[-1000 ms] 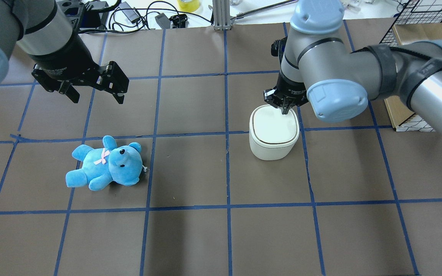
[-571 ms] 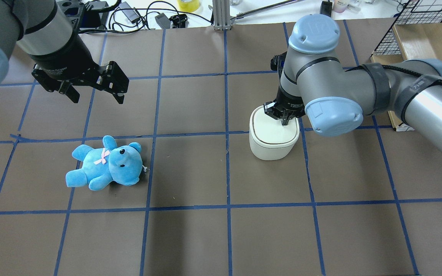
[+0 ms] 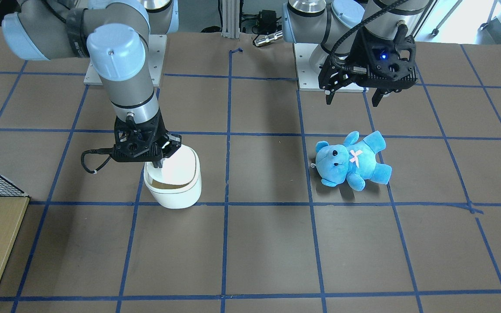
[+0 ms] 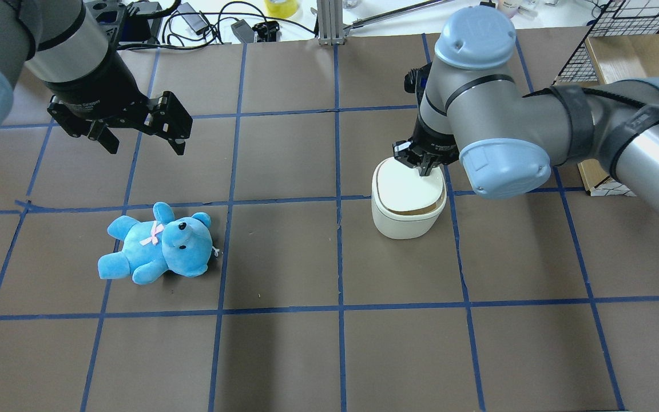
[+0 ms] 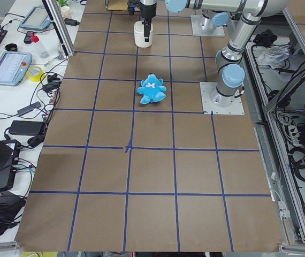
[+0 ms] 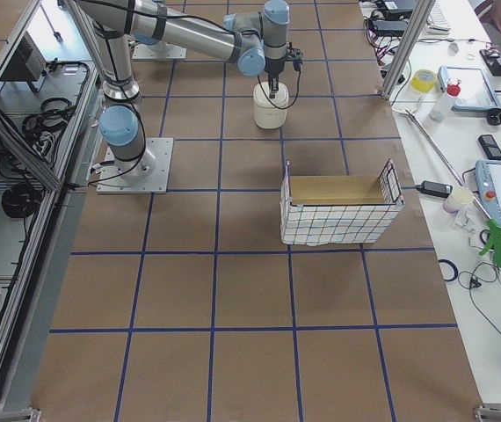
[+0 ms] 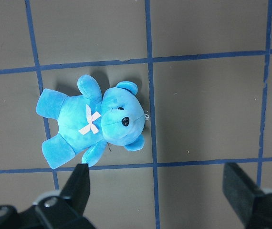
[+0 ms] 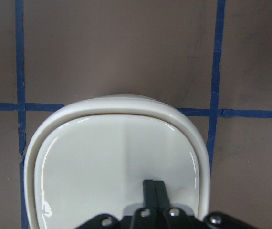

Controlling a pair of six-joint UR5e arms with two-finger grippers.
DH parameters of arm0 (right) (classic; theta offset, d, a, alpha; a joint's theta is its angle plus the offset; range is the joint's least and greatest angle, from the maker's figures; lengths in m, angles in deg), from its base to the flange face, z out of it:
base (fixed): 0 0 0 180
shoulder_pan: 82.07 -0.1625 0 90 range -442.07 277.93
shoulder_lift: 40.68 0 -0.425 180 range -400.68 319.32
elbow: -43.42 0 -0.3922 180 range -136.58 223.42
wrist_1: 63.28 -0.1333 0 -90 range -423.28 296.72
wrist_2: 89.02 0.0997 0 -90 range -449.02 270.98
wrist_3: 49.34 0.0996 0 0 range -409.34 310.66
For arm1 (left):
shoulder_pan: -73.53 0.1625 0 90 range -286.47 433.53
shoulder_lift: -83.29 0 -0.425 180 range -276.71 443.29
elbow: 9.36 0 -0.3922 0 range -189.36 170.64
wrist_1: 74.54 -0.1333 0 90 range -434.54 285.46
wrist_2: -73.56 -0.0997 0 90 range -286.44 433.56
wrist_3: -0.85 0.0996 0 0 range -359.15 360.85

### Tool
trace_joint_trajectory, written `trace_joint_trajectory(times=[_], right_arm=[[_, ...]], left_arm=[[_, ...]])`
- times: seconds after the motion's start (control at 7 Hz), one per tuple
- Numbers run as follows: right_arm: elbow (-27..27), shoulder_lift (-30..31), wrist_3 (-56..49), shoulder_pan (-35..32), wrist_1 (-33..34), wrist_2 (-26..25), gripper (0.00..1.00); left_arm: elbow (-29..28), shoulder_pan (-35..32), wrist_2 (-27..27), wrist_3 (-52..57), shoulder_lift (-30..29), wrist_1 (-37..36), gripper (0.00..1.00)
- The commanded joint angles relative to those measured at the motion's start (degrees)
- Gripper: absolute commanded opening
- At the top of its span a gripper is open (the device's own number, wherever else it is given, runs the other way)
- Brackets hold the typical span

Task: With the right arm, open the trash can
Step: 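Lift the right gripper upward, flipping the lid open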

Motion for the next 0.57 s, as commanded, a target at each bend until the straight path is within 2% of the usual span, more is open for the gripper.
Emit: trace_joint_trajectory(times=[0.0,0.29,0.43], right_arm=[[-8.5,3.6,-0.1,0.3,-7.7,0.3,1.0],[-19.0,4.2,-0.2,-0.1,-20.7,0.4,1.0],[-20.1,4.2,-0.2,-0.2,-21.2,0.5,1.0]], left_arm=[[0.0,0.0,0.0,0.0,0.0,0.0,1.0],[0.0,0.0,0.0,0.0,0.0,0.0,1.0],[0.0,0.0,0.0,0.0,0.0,0.0,1.0]])
